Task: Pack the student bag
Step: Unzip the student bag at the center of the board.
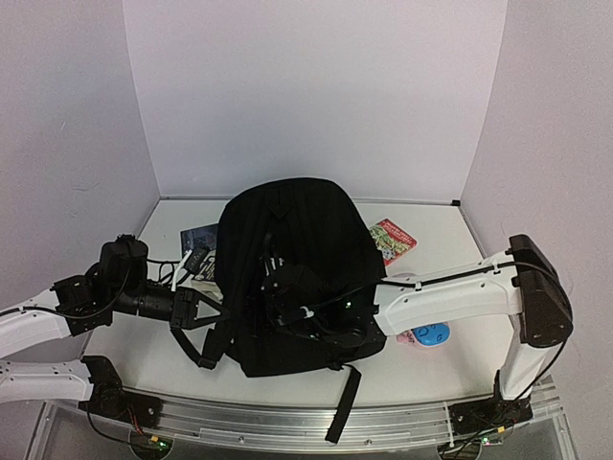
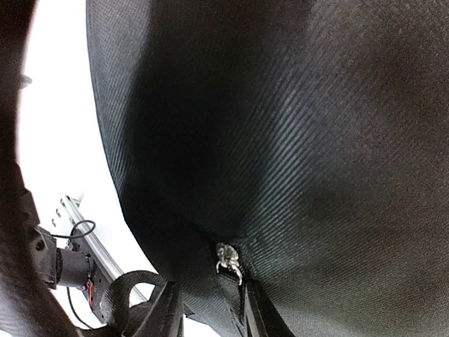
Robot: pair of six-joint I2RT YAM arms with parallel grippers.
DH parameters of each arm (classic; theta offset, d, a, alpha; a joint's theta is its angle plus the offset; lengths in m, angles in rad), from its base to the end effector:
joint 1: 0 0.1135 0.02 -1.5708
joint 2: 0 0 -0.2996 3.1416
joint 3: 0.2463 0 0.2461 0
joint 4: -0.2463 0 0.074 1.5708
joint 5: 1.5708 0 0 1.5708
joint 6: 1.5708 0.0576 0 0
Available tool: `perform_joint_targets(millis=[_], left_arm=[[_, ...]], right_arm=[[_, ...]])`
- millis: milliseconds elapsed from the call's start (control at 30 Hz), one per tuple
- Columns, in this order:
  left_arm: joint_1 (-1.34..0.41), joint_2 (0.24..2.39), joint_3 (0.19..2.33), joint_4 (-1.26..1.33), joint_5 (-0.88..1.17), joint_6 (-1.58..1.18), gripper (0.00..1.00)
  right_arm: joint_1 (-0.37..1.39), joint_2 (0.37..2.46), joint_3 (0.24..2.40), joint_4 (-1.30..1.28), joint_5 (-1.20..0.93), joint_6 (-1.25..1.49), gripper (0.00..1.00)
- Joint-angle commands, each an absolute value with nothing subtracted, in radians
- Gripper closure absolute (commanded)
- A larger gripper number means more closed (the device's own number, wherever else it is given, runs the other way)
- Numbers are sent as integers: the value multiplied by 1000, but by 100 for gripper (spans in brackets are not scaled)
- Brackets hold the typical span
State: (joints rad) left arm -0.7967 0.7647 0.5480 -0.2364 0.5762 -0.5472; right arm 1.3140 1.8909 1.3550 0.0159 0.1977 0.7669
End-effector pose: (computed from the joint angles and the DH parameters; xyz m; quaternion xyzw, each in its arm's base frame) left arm 0.0892 -0.1362 0.2747 0.2506 0.7879 -0.5050 0.2479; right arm 0.1286 0.4453 0.2628 -0.1849 0.8423 0.3874 0.3261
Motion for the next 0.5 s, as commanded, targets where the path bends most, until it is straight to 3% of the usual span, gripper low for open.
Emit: perform_joint_targets(millis=[0, 167, 467], left_arm=[[-795, 713, 581, -214, 568, -525, 100], [-795, 698, 583, -225, 572, -529, 100], [-795, 705, 589, -223, 579, -529, 100]], right_arm=[[1319, 1924, 1412, -43, 256, 767, 76], [1335, 1971, 1467, -116, 323, 771, 80], [1347, 2005, 1528, -197, 451, 805, 100]])
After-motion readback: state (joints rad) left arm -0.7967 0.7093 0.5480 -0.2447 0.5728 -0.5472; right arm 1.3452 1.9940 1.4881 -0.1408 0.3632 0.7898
